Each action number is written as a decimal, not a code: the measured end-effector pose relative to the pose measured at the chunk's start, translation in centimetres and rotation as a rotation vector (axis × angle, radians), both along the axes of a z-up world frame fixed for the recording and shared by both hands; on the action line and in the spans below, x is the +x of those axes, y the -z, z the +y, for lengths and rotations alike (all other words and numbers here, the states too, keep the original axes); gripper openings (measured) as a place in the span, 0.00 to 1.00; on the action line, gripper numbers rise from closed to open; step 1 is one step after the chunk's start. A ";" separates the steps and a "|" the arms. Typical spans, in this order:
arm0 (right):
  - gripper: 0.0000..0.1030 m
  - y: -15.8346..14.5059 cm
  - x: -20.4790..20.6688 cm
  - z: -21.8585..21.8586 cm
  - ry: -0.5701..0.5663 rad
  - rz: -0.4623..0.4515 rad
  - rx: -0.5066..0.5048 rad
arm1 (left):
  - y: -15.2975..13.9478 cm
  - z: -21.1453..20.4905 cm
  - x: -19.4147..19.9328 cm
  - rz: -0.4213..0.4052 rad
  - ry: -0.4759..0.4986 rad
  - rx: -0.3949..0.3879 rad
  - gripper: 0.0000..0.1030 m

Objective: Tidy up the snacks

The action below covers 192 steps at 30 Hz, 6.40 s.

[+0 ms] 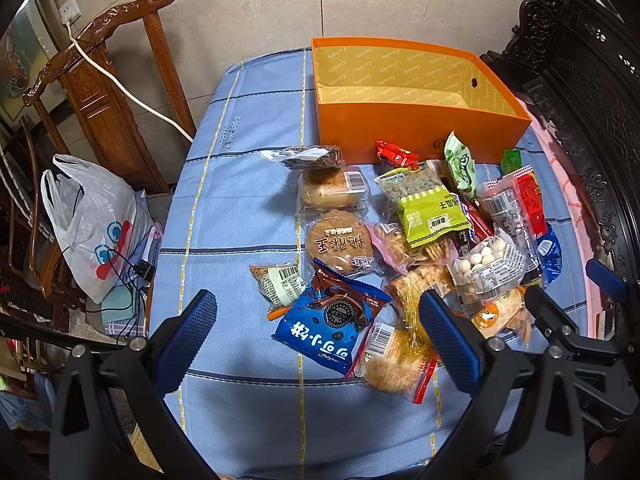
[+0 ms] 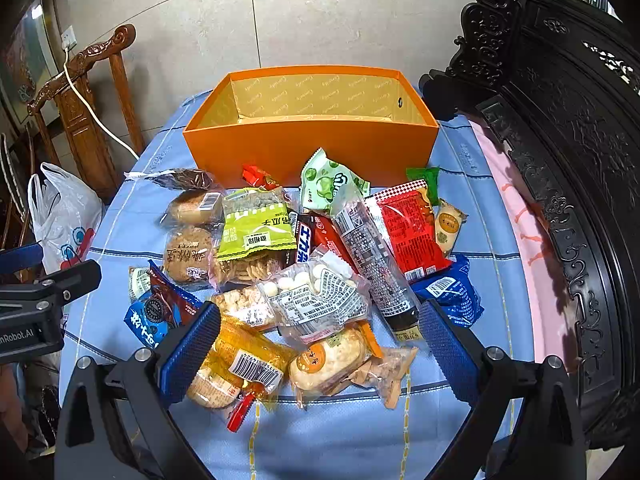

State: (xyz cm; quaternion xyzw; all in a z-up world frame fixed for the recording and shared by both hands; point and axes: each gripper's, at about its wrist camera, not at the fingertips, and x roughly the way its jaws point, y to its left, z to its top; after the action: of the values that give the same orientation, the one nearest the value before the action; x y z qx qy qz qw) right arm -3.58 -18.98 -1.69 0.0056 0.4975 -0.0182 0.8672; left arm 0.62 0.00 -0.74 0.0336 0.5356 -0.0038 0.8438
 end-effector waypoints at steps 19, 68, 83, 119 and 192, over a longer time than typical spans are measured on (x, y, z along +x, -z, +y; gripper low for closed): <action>0.97 1.7 -0.6 -2.3 0.070 0.018 0.038 | 1.7 2.6 0.5 0.001 -0.041 -0.096 0.96; 0.46 11.3 -0.3 -2.2 -0.150 0.189 -0.086 | 12.2 1.8 2.1 0.150 0.108 -0.081 0.40; 0.21 0.8 1.7 -6.8 -0.117 0.059 0.209 | 6.1 0.8 3.9 0.038 0.141 -0.171 0.40; 0.94 0.5 13.9 -11.0 0.027 -0.114 0.146 | 1.8 -2.1 16.4 -0.148 -0.001 -0.032 0.96; 0.23 -4.6 9.7 -9.2 -0.152 -0.088 0.348 | -1.4 -0.1 8.9 -0.104 0.107 -0.186 0.32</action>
State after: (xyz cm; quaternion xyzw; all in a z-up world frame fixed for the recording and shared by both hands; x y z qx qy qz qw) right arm 6.08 -28.18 2.87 0.1186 0.4537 0.1341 0.8730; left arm 9.48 -0.08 0.67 -0.0160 0.4860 -0.0966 0.8685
